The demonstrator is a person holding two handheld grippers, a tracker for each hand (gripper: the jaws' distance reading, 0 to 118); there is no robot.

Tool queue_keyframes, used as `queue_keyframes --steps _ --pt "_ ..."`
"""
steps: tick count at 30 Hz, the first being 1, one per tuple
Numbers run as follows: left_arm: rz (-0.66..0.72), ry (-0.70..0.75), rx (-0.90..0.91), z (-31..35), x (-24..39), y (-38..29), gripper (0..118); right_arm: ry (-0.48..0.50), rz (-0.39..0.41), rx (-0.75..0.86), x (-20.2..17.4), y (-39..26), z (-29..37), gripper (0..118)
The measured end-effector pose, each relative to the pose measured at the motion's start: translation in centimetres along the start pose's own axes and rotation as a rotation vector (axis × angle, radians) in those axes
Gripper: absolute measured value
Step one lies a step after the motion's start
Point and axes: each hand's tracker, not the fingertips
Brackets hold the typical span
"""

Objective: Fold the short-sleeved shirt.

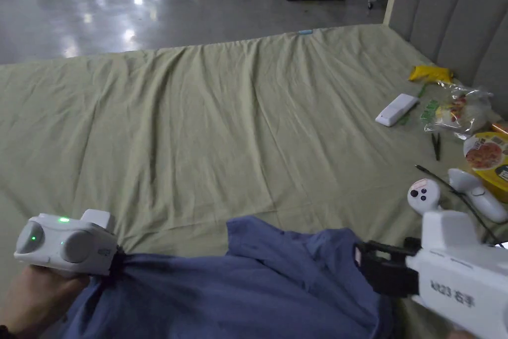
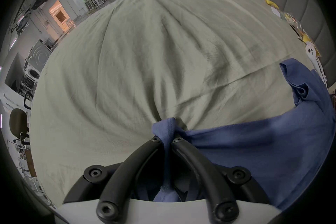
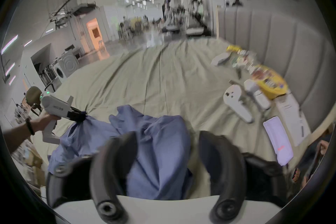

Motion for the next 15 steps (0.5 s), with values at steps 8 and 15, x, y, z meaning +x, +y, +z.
queue_keyframes --steps 8,15 --pt "0.027 -0.026 -0.015 -0.4 -0.4 0.0 6 -0.092 -0.067 -0.265 2.5 3.7 -12.9 78" --pt "0.045 -0.030 0.006 1.7 1.4 -1.3 5 -0.062 -0.053 -0.281 1.0 3.9 -13.8 3"
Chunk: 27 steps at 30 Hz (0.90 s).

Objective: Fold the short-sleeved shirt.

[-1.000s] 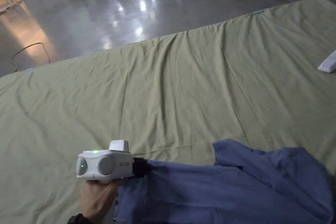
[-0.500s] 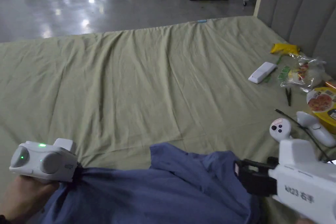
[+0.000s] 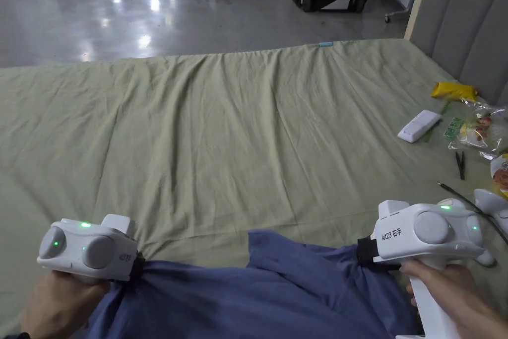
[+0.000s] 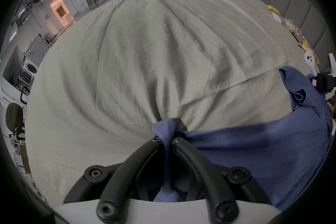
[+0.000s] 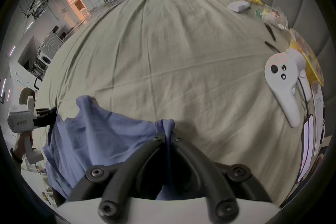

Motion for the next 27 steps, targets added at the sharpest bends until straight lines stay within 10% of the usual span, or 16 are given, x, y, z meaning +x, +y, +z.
queue_keyframes --steps 12,27 --pt "0.235 -0.274 0.716 27.5 -9.6 -8.2 4 0.099 0.104 0.596 -2.0 -2.6 22.8 3" --pt "0.332 -0.031 1.225 55.0 -15.3 -12.8 4 -0.011 0.135 1.130 -6.9 1.1 46.7 3"
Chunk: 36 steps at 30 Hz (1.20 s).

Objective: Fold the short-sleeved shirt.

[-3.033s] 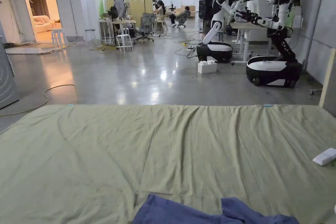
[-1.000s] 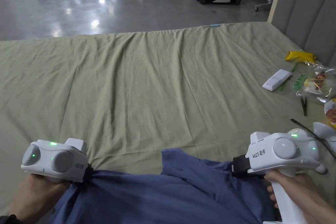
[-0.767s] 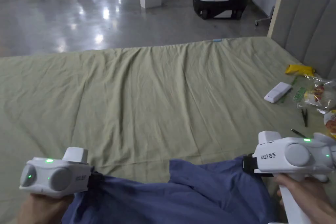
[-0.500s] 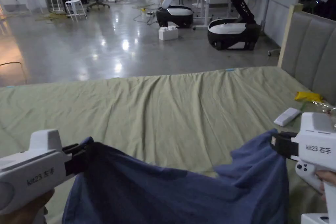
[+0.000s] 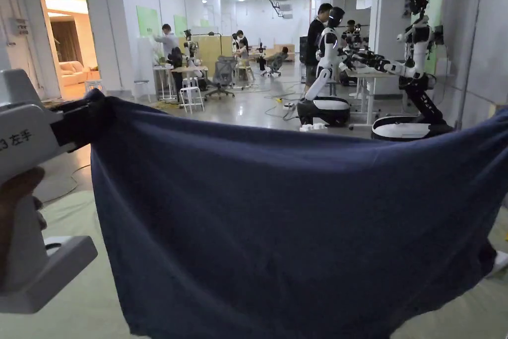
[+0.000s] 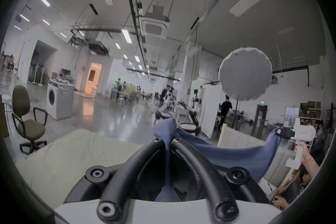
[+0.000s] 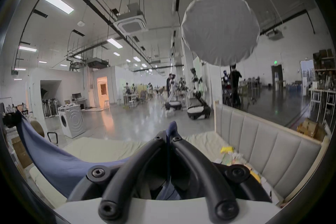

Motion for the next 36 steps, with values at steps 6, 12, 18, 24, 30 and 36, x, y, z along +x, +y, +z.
queue_keyframes --steps 6,12,18,24,30,36 --pt "-0.023 0.043 0.054 -1.3 -0.4 -0.2 4 -0.022 0.095 0.091 -1.6 5.1 -1.2 3" --pt "-0.064 0.062 0.022 -3.9 -0.1 3.8 4 -0.052 0.116 0.078 -1.9 6.0 -3.5 3" --pt "-0.062 0.063 -0.007 -4.7 2.3 2.3 4 -0.051 0.075 0.077 -1.6 5.6 -4.9 3" --pt "-0.107 0.103 -0.030 -10.5 1.0 0.9 4 -0.082 0.087 0.058 -1.7 4.5 -8.5 3" --pt "-0.162 0.146 -0.071 -16.5 0.6 -1.8 4 -0.121 0.125 0.061 -3.0 2.5 -13.8 3" --pt "-0.131 0.148 -0.140 -22.4 -0.8 -4.3 4 -0.173 0.176 0.085 -4.8 0.7 -18.3 3"
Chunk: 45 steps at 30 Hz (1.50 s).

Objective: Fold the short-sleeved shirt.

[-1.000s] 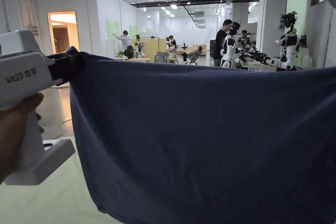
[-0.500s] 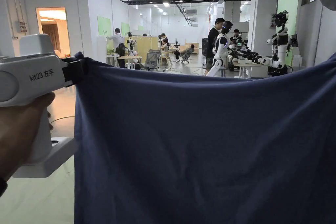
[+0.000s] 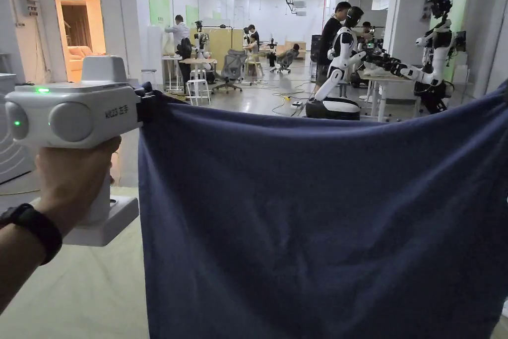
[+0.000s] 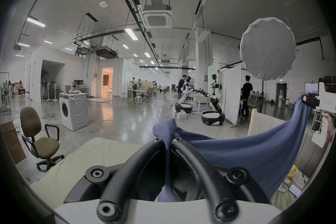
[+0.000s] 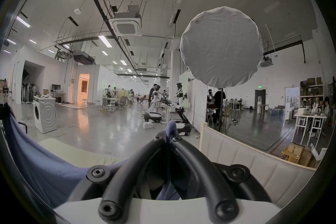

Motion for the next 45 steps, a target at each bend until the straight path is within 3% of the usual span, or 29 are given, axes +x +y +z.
queue_keyframes --steps 6,8,9,10,11,16,18,21,27,32,36,41,43,45 --pt "-0.006 0.018 -0.008 -5.7 -0.1 -0.3 4 -0.041 0.064 0.013 -2.4 -0.8 -5.0 3" --pt "-0.010 0.026 -0.004 -7.1 0.1 -0.3 4 -0.049 0.075 0.010 -1.5 -0.5 -3.2 3" --pt "-0.010 0.026 -0.006 -7.5 0.1 -0.4 4 -0.046 0.029 0.012 -1.5 -0.7 -3.2 3" --pt "-0.019 0.029 -0.008 -8.2 0.1 -0.5 4 0.023 0.025 -0.078 -2.3 -1.2 -6.8 3" --pt "-0.028 0.032 -0.014 -8.6 0.3 -0.6 4 0.014 0.019 -0.073 -2.3 -1.3 -7.2 3" --pt "-0.061 0.044 -0.044 -10.7 0.1 -2.6 4 0.027 0.092 -0.062 -4.1 -2.7 -11.4 3" --pt "-0.039 0.045 -0.062 -11.2 -0.1 -4.3 4 0.042 0.093 -0.100 -4.5 -4.4 -12.2 3" --pt "-0.007 0.036 -0.130 -11.8 -0.3 -7.9 4 0.049 0.029 -0.212 -4.3 -8.9 -12.5 3" --pt "-0.023 0.016 -0.232 -11.4 -0.3 -14.4 4 0.117 0.068 -0.256 -5.1 -14.7 -8.7 3" --pt "0.025 -0.015 -0.257 -8.9 -1.1 -18.1 4 0.174 -0.027 -0.328 -4.3 -18.1 -5.2 3" --pt "0.068 -0.118 -0.232 -3.4 -2.2 -22.3 4 0.197 -0.018 -0.321 -2.1 -20.8 1.1 3" --pt "0.152 -0.142 -0.267 7.1 -3.3 -29.0 4 0.205 -0.102 -0.380 0.9 -26.6 11.7 3" --pt "0.201 -0.143 -0.296 11.2 -4.0 -31.4 4 0.174 -0.173 -0.429 2.4 -29.8 16.2 3" --pt "0.163 -0.178 -0.308 14.7 -3.6 -33.1 4 0.180 -0.237 -0.455 3.6 -31.9 20.1 3"
